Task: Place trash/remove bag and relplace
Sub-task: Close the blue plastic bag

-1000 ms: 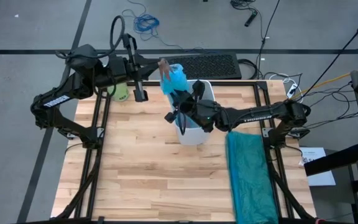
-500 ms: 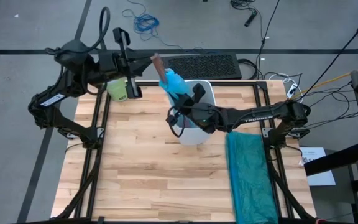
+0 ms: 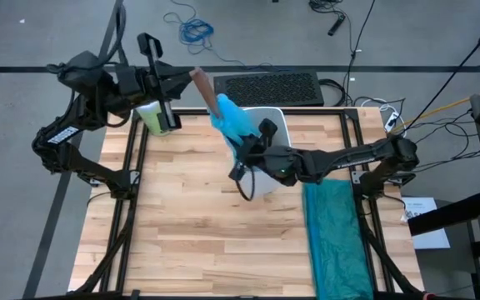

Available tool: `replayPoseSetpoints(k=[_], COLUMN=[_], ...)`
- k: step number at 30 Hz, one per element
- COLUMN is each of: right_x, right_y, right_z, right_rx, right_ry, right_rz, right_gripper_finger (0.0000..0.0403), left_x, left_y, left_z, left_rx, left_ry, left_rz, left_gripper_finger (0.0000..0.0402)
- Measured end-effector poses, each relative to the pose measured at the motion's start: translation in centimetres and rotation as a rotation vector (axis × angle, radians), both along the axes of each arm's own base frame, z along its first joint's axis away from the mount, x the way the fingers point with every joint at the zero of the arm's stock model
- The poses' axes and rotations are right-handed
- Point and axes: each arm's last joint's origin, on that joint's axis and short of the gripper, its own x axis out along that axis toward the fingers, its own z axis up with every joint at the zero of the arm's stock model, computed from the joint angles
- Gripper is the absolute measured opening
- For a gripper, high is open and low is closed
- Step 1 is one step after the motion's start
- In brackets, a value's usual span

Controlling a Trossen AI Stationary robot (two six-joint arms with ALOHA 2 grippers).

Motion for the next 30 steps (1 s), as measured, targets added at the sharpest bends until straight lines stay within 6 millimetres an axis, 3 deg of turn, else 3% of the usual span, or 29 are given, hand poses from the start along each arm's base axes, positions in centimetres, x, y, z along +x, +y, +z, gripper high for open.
replayPoseSetpoints(k=[6,16,23,30], right_x=[-1.7,-2.7,-3.0,-2.4], right_y=[1.7,2.5,2.9,-1.6], right_z=[1.8,2.6,3.1,3.0], right_rx=[0.017,0.038,-0.054,-0.039], right_ry=[-0.041,-0.059,-0.038,-0.039], right_rz=[0.081,0.117,0.027,-0.030], right_gripper_finger=[0.0134,0.0292,0.0336,0.0342], left_x=[0.1,0.4,0.4,0.5], left_y=[0.1,0.2,0.2,0.2], left_z=[-0.1,-0.5,-0.6,-0.7], left_rx=[-0.008,-0.017,-0.026,-0.033], left_ry=[0.012,0.039,0.057,0.062], left_rz=[0.016,0.030,0.043,0.041], left_gripper_finger=[0.0000,0.0000,0.0000,0.0000])
